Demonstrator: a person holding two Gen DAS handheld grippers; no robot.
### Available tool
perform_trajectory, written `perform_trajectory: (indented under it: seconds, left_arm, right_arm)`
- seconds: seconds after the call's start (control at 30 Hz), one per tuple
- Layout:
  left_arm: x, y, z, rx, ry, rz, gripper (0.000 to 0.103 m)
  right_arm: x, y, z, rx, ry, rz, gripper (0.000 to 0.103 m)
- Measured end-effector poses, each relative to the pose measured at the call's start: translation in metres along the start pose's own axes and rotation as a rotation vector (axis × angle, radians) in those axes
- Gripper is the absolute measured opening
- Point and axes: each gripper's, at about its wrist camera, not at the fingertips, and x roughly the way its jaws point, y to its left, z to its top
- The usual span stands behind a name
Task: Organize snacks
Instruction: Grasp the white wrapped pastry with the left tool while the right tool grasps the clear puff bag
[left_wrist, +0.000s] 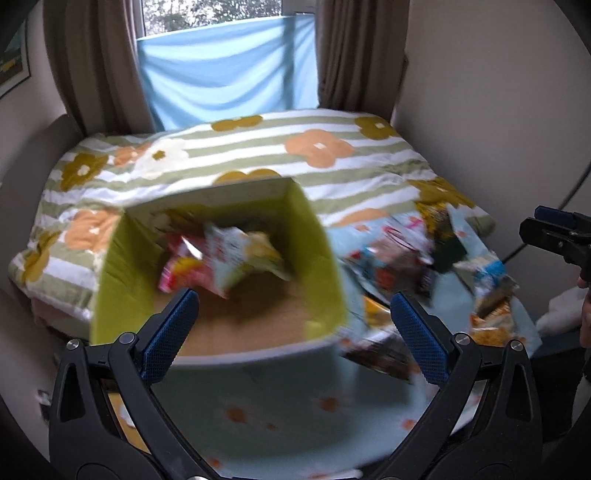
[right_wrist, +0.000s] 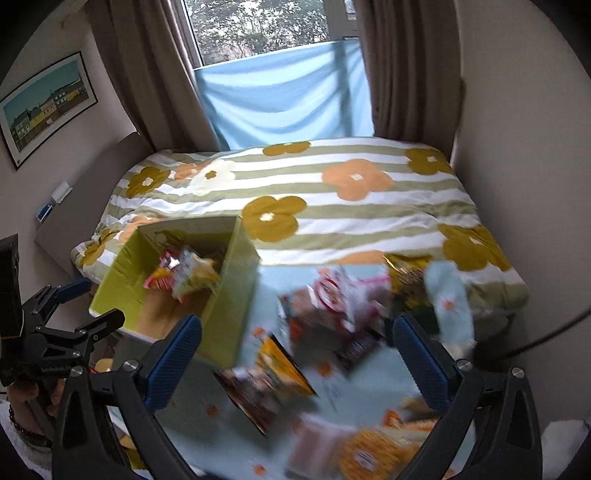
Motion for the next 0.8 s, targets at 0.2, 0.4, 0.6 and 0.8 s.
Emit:
perform_trajectory:
  seconds: [0.2,0.4,0.6,0.8]
  left_arm:
    - [0.003,-0.06,-0.037,-0.029,0.056,-0.019,0.103]
    - [0.013,-0.108,-0.081,-0.033,0.132,-0.031,0.103]
    - [0.035,-0.149,-0.125,0.033,0.235,-0.061,0.103]
    - [0.07,-0.178,-0.155,0.1,0.269,-0.107,0.102]
  right_arm:
    - [-0.018,-0.047,-0.043,-0.01,0.04,0.005,0.103]
    - [-0.012,-0.082,-0.085,0.028,0.111,0.048,0.103]
    - [0.0,-0.104,-0.134,0.126,0.164,0.083,0.103]
    - [0.019,-0.118,-0.177,0.254,0.219,0.106,0.102]
